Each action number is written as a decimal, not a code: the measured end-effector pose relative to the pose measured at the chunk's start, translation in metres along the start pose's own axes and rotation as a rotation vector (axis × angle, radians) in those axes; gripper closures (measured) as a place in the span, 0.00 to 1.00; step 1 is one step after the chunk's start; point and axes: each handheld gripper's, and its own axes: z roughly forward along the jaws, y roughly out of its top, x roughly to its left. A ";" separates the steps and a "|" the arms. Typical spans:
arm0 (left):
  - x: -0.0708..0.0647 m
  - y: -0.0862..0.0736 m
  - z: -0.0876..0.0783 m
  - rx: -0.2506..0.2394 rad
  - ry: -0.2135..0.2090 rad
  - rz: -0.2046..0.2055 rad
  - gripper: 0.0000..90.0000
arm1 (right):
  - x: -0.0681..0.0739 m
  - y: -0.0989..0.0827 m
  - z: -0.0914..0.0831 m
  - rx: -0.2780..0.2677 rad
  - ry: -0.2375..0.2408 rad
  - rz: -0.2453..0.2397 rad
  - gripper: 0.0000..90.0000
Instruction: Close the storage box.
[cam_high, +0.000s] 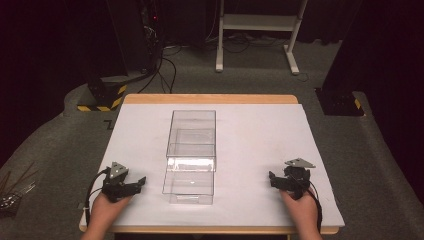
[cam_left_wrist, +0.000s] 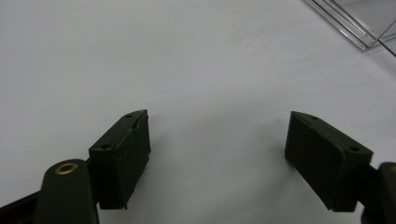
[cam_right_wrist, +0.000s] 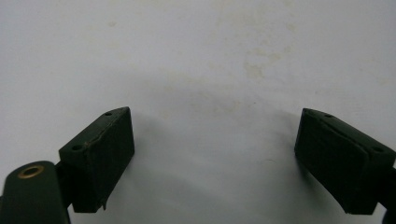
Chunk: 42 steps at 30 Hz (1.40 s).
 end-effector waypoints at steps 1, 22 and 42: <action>0.000 0.000 0.000 0.001 0.004 0.007 0.25 | -0.001 0.000 0.000 0.004 0.008 0.010 0.13; -0.003 0.001 -0.018 -0.060 -0.034 0.014 0.20 | 0.000 -0.001 0.000 0.000 0.007 0.011 0.13; -0.024 0.015 -0.043 -0.154 -0.106 0.045 0.18 | -0.001 -0.001 0.000 0.000 0.009 0.012 0.13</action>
